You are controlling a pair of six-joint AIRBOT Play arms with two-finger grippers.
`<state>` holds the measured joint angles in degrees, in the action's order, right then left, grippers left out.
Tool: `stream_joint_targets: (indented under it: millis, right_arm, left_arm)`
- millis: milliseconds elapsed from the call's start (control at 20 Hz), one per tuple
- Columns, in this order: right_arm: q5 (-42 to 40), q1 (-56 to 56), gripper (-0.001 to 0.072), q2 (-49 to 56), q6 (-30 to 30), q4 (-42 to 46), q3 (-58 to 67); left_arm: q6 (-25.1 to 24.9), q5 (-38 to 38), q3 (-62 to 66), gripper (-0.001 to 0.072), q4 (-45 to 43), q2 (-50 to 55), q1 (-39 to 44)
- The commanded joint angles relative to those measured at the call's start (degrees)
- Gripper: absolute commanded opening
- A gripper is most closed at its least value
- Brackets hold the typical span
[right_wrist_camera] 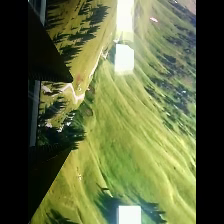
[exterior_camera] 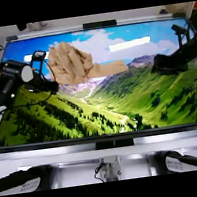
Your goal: Fold the shirts.
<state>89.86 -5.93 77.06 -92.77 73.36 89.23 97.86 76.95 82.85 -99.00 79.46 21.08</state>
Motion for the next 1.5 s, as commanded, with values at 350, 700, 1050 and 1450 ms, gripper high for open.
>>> stream_joint_targets:
  millis: [350, 700, 1050, 1450]
  right_arm:
    - [0.00, 0.04, 0.0493, 0.04, 0.02, -0.02, -0.02]
    - [-0.39, 0.04, 0.0493, 0.04, 0.00, -0.02, -0.02]
    - [-7.56, 0.04, 0.0493, 0.04, 0.15, 0.24, -0.04]
    - [-8.83, 0.04, 0.0494, 0.04, 3.91, -0.02, -0.04]
  left_arm:
    - [-0.02, -0.02, -0.02, 0.0614, 0.00, 0.04, 0.02]
    - [0.00, -0.04, -0.02, 0.0614, 0.00, 0.04, 0.02]
    - [1.46, -21.88, 0.35, 0.0613, 6.51, 3.23, -0.37]
    - [10.47, -11.61, 21.18, 0.0624, 15.39, 28.63, -13.49]
